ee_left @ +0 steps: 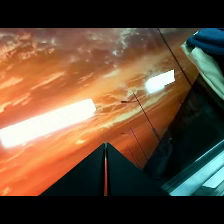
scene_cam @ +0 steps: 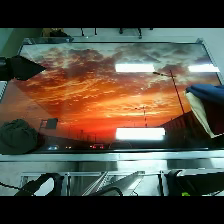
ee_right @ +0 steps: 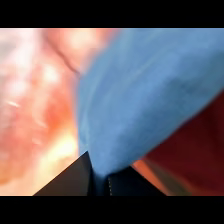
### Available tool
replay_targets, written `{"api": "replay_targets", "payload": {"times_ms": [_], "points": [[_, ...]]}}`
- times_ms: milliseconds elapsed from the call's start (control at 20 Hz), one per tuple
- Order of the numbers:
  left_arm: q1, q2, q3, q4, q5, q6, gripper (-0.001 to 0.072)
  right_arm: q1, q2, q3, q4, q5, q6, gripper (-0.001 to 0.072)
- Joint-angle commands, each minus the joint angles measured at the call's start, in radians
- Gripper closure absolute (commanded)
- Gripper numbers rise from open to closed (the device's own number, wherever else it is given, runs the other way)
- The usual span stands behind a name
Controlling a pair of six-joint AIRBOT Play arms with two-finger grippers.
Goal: Fold the shirts.
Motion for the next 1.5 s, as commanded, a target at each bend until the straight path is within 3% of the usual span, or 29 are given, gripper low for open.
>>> {"api": "replay_targets", "payload": {"times_ms": [0,250,300,350,400,450,700,750,800,850,1100,1300,1450], "points": [[-0.002,0.0,0.0,-0.002,-0.001,0.0,0.0692,-0.02,0.007,-0.045,-0.239,0.176,0.152,0.0694],[-0.002,0.0,0.0,-0.002,-0.002,-0.002,0.0692,-0.02,0.007,-0.109,-0.392,0.214,0.19,0.0676],[-0.002,0.0,0.0,-0.001,-0.002,-0.003,0.0692,-0.02,0.007,-0.13,-0.415,0.214,0.192,0.0486],[-0.002,0.0,0.0,-0.001,-0.001,-0.003,0.0692,-0.02,0.007,-0.155,-0.417,0.215,0.192,0.0225],[-0.002,0.0,0.0,-0.001,-0.001,-0.003,0.0692,-0.02,0.007,-0.177,-0.417,0.215,0.192,0.0125],[-0.002,0.0,0.0,-0.001,0.0,-0.003,0.0692,-0.02,0.007,-0.195,-0.417,0.215,0.193,0.0122],[-0.002,-0.001,0.0,-0.002,0.0,-0.003,0.0692,-0.016,0.008,-0.203,-0.272,0.214,0.204,0.0142],[-0.002,-0.001,0.0,-0.002,-0.001,-0.003,0.0692,-0.01,0.008,-0.203,-0.19,0.214,0.203,0.0273],[-0.002,-0.001,0.0,-0.003,-0.001,-0.003,0.0692,0.005,0.01,-0.203,-0.109,0.21,0.185,0.0617],[-0.002,0.0,0.0,-0.008,-0.001,-0.003,0.0692,0.039,0.021,-0.203,-0.056,0.198,0.164,0.0694],[-0.056,0.09,-0.138,-0.016,0.061,-0.003,0.0693,0.388,0.235,-0.388,-0.06,-0.056,0.094,0.0696],[-0.191,0.313,-0.571,-0.016,0.111,-0.003,0.0693,0.801,0.549,-0.897,-0.056,-0.281,0.0,0.0695],[-0.299,0.48,-0.903,-0.017,0.21,-0.011,0.0693,1.07,0.752,-1.27,-0.056,-0.423,0.001,0.0695]]}}
